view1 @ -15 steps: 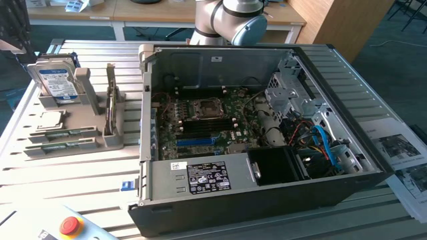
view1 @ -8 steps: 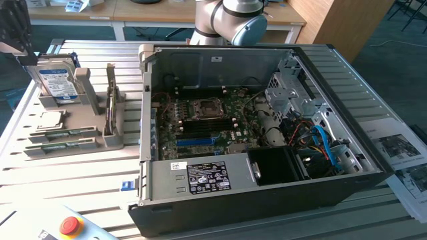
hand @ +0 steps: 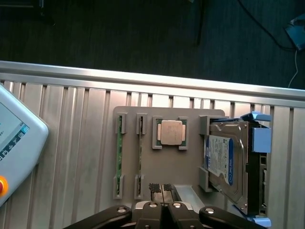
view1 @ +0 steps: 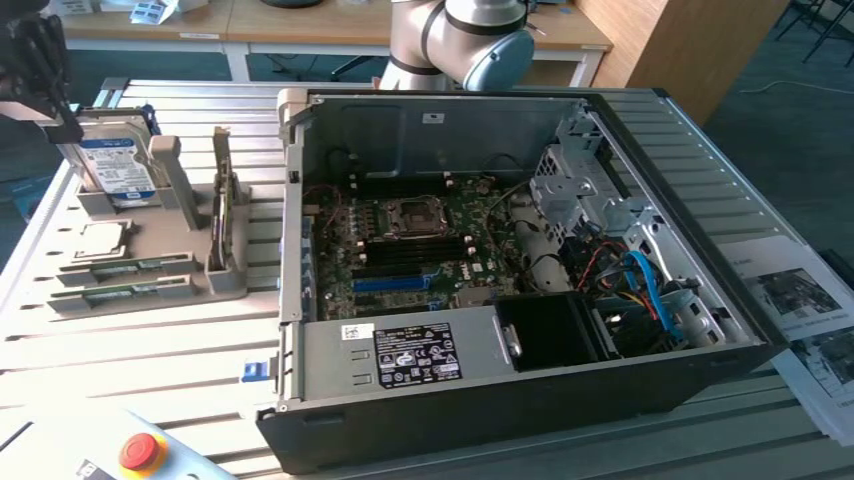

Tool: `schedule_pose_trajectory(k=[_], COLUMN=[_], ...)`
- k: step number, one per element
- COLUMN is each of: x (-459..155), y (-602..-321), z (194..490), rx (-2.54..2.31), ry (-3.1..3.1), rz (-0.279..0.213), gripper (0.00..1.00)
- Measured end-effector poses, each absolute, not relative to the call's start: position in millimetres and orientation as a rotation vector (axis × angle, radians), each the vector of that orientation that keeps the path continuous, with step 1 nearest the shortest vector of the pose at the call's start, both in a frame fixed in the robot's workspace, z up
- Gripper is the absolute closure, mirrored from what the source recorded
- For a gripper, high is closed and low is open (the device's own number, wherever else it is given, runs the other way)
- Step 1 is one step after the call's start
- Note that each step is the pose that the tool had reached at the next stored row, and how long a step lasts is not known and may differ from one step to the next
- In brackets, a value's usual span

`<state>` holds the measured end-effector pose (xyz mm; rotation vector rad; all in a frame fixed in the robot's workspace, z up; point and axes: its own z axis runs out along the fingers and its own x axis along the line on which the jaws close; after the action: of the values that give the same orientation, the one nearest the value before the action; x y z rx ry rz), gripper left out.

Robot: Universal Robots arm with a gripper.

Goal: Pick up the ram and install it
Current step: 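Pick up the ram and move it above insertion slot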

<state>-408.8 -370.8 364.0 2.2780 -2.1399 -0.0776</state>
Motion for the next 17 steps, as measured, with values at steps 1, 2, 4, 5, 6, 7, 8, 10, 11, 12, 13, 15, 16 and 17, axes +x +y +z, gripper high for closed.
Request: schedule_pose_trajectory(k=[1, 2, 4, 5, 6, 7, 8, 10, 11, 12, 13, 15, 16, 17], x=[-409, -409, -409, -409, -409, -409, -409, -409, -409, -409, -409, -409, -409, -409], y=[-371, -371, -371, -371, -371, -371, -371, -371, -371, -371, -371, -371, -371, -371], z=[362, 360, 357, 355, 353, 351, 349, 346, 344, 342, 340, 337, 335, 333], rx=[2.278, 2.278, 2.277, 2.277, 2.277, 2.276, 2.276, 2.275, 2.275, 2.275, 2.275, 2.275, 2.274, 2.274], ry=[-2.140, -2.140, -2.140, -2.140, -2.140, -2.141, -2.141, -2.142, -2.142, -2.142, -2.142, -2.143, -2.143, -2.143], rz=[-0.078, -0.078, -0.077, -0.077, -0.077, -0.077, -0.077, -0.077, -0.077, -0.077, -0.077, -0.077, -0.077, -0.077], gripper=[0.90, 0.90, 0.90, 0.90, 0.90, 0.90, 0.90, 0.90, 0.90, 0.90, 0.90, 0.90, 0.90, 0.90])
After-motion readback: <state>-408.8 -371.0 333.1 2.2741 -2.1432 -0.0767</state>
